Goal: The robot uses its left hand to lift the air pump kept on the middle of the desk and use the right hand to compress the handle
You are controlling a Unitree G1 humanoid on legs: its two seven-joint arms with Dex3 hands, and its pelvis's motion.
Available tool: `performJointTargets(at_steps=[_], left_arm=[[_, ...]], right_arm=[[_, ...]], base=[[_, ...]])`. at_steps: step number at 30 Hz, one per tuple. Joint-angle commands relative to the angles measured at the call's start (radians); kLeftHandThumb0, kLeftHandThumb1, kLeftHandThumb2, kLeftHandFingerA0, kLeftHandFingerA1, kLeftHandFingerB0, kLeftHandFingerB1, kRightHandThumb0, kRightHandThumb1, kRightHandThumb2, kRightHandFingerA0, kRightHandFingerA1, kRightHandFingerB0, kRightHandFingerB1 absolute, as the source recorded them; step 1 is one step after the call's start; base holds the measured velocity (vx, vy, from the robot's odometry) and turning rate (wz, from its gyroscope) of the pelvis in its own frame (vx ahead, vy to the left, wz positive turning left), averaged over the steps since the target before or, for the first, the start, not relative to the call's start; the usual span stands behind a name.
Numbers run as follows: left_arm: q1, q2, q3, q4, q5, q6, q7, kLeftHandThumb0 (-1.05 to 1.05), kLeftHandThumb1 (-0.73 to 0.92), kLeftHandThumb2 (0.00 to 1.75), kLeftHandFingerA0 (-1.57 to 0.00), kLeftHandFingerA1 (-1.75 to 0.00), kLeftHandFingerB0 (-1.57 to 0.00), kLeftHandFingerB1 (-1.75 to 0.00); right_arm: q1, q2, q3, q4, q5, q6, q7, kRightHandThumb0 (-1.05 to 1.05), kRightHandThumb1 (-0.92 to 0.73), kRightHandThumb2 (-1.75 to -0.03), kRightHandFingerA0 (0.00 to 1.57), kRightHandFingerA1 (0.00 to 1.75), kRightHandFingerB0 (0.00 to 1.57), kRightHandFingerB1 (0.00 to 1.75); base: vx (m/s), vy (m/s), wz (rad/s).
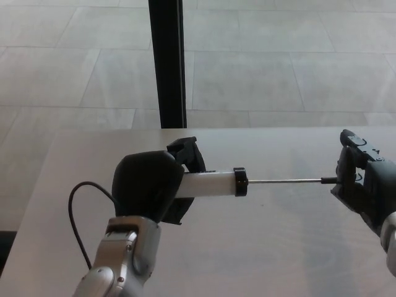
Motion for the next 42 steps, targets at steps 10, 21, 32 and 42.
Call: performJointTargets(at_steps=[10,21,32,42], left_arm=[[-0.003,0.013,-0.007,0.019,-0.013,-0.011,0.026,-0.14,0.49,1.18,-0.99,-1.75,-0.76,-1.6],[-0.028,-0.019,-0.002,0.036,-0.036,-0.018,0.044,-0.21,0.46,1.2,-1.3,-1.49,-1.01,-1.31],[-0.03,-0.025,0.0,0.034,-0.047,-0.034,0.056,-0.12,0.45,1.24,-0.99,-1.75,-0.78,-1.57],[-0.033,-0.04,-0.005,0.039,-0.052,-0.014,0.043,-0.11,0.46,1.21,-0.97,-1.75,-0.78,-1.56]], right_arm=[[-0.103,-0.111,0.049,0.056,-0.033,-0.038,0.056,-1.03,-0.92,-1.32,0.0,0.11,0.0,0.0],[-0.097,-0.073,0.072,0.042,-0.007,-0.028,0.06,-1.05,-0.91,-1.3,0.0,0.17,0.0,0.04],[-0.063,-0.049,0.065,0.048,-0.009,-0.031,0.056,-1.05,-0.92,-1.31,0.0,0.18,0.0,0.04],[-0.052,-0.023,0.054,0.052,0.0,-0.07,0.054,-1.05,-0.91,-1.3,0.0,0.16,0.0,0.0]], base=[[0.0,0.0,0.0],[0.0,0.0,0.0],[0.0,0.0,0.0],[0.0,0.0,0.0]])
